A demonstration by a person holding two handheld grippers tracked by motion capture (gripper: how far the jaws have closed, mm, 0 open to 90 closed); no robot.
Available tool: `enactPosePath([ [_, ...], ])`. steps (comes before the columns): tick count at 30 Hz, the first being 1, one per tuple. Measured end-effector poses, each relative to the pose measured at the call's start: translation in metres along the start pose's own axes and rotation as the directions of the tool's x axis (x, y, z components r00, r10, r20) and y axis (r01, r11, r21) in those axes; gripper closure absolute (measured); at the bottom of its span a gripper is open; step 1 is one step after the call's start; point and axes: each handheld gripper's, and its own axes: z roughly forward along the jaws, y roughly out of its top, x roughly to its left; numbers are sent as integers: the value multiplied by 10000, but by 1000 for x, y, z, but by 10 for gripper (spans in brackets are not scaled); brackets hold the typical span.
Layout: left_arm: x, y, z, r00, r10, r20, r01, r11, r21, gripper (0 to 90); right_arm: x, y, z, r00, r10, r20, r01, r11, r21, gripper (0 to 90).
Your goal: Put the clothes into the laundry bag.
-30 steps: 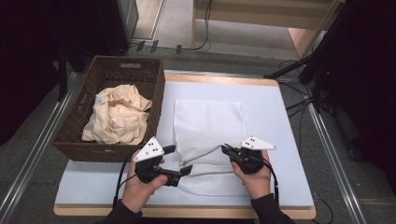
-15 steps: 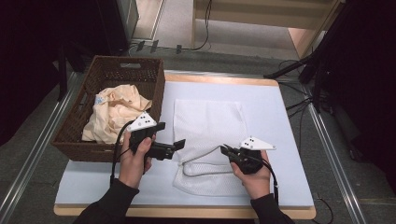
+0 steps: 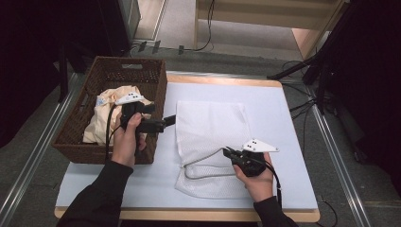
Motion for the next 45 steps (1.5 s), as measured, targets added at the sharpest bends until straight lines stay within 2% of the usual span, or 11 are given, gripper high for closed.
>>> enactPosePath([
  [12, 59, 12, 4, 9903, -613, -1246, 668, 9969, 410, 0, 0, -1, 0, 10000, -2, -12, 2, 10000, 2, 873],
  [13, 75, 11, 0, 9861, -1093, -1253, 1150, 9926, 397, 0, -1, -1, 0, 10000, 8, -21, -8, 10000, 22, 873],
  [18, 97, 9, -3, 9715, -1439, -1882, 1603, 9842, 754, 0, -2, -2, 1, 10000, 19, -29, -19, 10000, 49, 875],
  [21, 116, 4, -4, 9584, -1755, -2252, 2094, 9683, 1362, 0, -2, -2, 1, 10000, 14, -39, -14, 10000, 53, 875],
  [24, 138, -3, -9, 9327, -1968, -3022, 2616, 9460, 1913, 0, -2, -2, 1, 10000, 5, -42, -5, 10000, 59, 875],
  [29, 147, -10, -4, 9243, -1873, -3326, 2840, 9196, 2714, 0, -2, -3, 2, 10000, -24, -53, 24, 10000, 86, 874],
  [32, 155, -16, 1, 9058, -1702, -3880, 3104, 8899, 3343, 0, -2, -3, 2, 10000, -25, -41, 25, 9999, 133, 874],
  [33, 155, -16, 1, 9058, -1702, -3880, 3104, 8899, 3343, 0, -2, -3, 2, 10000, -22, -49, 22, 9999, 131, 875],
  [35, 160, -19, 5, 9010, -1924, -3888, 3452, 8608, 3739, 0, -2, -4, 2, 10000, -31, -38, 32, 9999, 134, 875],
  [41, 162, -22, 11, 8745, -1906, -4460, 3875, 8276, 4061, 0, -1, -6, 2, 10000, -68, -39, 68, 9998, 199, 874],
  [45, 164, -23, 17, 8211, -1194, -5581, 4157, 7951, 4416, 0, 0, -6, 2, 10000, -75, -56, 76, 9998, 179, 874],
])
